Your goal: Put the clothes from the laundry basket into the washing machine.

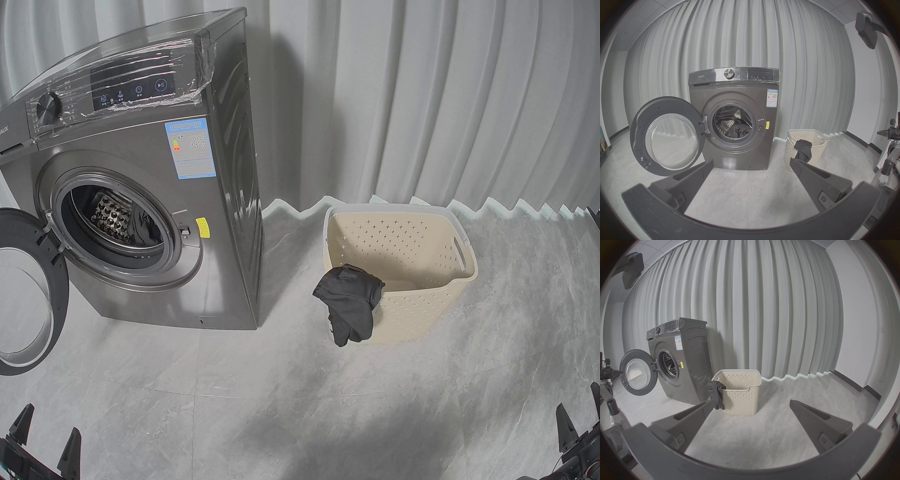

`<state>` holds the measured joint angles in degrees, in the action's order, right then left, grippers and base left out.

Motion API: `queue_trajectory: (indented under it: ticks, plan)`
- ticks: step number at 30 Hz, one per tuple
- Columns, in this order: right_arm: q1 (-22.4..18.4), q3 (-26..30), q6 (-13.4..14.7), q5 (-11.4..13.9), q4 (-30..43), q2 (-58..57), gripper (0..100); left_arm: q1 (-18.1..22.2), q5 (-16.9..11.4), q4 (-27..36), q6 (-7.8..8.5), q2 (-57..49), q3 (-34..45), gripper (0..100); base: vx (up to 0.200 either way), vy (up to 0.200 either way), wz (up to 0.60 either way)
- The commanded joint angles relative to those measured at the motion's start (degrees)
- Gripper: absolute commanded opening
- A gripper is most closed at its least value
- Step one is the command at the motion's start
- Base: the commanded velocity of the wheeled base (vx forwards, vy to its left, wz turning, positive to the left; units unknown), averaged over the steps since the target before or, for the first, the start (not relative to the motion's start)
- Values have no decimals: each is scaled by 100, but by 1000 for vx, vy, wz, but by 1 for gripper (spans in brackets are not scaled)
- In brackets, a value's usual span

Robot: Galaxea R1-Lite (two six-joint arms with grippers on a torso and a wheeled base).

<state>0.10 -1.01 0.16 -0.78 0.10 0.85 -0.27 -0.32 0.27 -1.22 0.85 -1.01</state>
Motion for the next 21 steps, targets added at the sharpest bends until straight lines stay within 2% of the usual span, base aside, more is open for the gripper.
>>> queue_trajectory:
  ticks: [1, 6, 18, 21]
  plan:
    - [-1, 92, 2, -1, -1, -85, 100, 0, 5, 0, 8, -85, 92, 100, 0, 0, 0]
    - [-1, 92, 11, -1, -1, -85, 100, 0, 5, 0, 16, -85, 92, 100, 0, 0, 0]
    - [-1, 92, 2, -1, -1, -85, 100, 0, 5, 0, 52, -85, 92, 100, 0, -200, 0]
    - [-1, 92, 2, -1, -1, -85, 100, 0, -3, 0, 16, -85, 92, 100, 0, 0, 0]
